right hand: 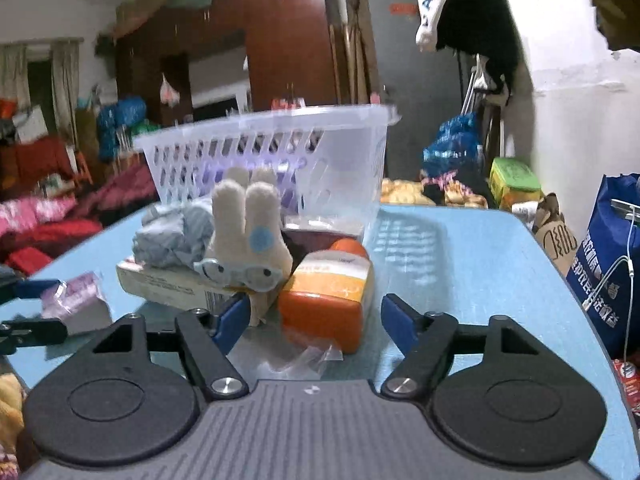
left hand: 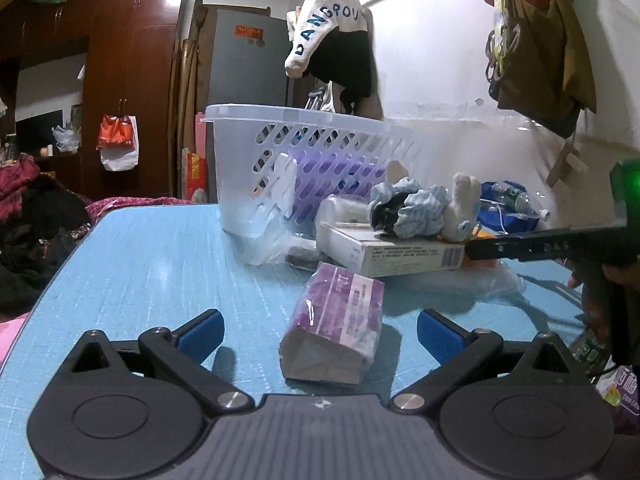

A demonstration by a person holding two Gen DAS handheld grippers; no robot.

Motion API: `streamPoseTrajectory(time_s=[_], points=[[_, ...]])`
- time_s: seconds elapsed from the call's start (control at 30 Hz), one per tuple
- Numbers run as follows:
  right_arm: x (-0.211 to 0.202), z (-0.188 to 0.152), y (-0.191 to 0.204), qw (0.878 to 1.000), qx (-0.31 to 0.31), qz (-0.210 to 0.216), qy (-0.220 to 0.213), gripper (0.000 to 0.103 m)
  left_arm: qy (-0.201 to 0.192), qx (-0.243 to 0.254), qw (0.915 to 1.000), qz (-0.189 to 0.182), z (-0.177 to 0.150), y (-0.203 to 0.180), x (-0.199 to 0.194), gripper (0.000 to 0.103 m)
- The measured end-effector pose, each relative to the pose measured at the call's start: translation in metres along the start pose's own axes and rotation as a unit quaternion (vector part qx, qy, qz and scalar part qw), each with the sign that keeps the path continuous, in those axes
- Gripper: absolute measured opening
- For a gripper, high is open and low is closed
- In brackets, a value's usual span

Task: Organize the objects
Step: 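Grasp the orange bottle with the right tool while the left tool grasps the pink box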

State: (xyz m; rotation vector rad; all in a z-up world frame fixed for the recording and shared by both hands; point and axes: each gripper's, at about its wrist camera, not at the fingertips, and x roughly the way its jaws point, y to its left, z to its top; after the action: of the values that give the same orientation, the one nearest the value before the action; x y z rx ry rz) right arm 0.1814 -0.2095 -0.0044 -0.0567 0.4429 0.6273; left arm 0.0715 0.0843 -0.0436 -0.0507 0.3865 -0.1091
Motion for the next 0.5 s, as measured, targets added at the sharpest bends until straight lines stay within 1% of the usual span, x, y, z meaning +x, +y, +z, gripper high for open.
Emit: streamPoseTrajectory(time_s=[0.13,0.17,0.2,0.23,0.27,0.3,0.37,0.5], points=[[0.004,0.000,-0.002,1.000,0.006,-0.013,0.016,0.067,0.006,0.008,0.9999,0.008,-0.003,-0.002,0.003,0.101],[0.005,0.000,-0.002,1.000,0.008,-0.014,0.020,0.061,0.005,0.009,0.9999,0.010,-0.003,-0.002,0.003,0.097],[0.006,-0.002,-0.002,1.000,0.008,-0.019,0.024,0.056,0.003,0.011,0.9998,0.015,-0.004,-0.003,0.003,0.089],[0.007,-0.003,-0.002,0.999,0.009,-0.020,0.025,0.055,0.001,0.014,0.9997,0.019,-0.003,-0.004,0.003,0.082],[0.005,-0.004,-0.002,0.999,0.008,-0.020,0.024,0.055,0.000,0.017,0.9997,0.020,-0.003,-0.005,0.002,0.068],[0.004,-0.004,-0.002,0.999,0.010,-0.020,0.022,0.055,-0.002,0.019,0.9997,0.017,-0.003,-0.005,0.002,0.051],[-0.002,-0.006,-0.005,0.999,0.016,-0.027,0.010,0.055,-0.009,0.019,0.9997,0.015,-0.003,-0.005,-0.001,0.051],[-0.016,-0.011,-0.006,0.998,0.013,-0.053,-0.023,0.054,-0.040,0.028,0.9986,0.023,-0.001,-0.007,-0.010,0.051]])
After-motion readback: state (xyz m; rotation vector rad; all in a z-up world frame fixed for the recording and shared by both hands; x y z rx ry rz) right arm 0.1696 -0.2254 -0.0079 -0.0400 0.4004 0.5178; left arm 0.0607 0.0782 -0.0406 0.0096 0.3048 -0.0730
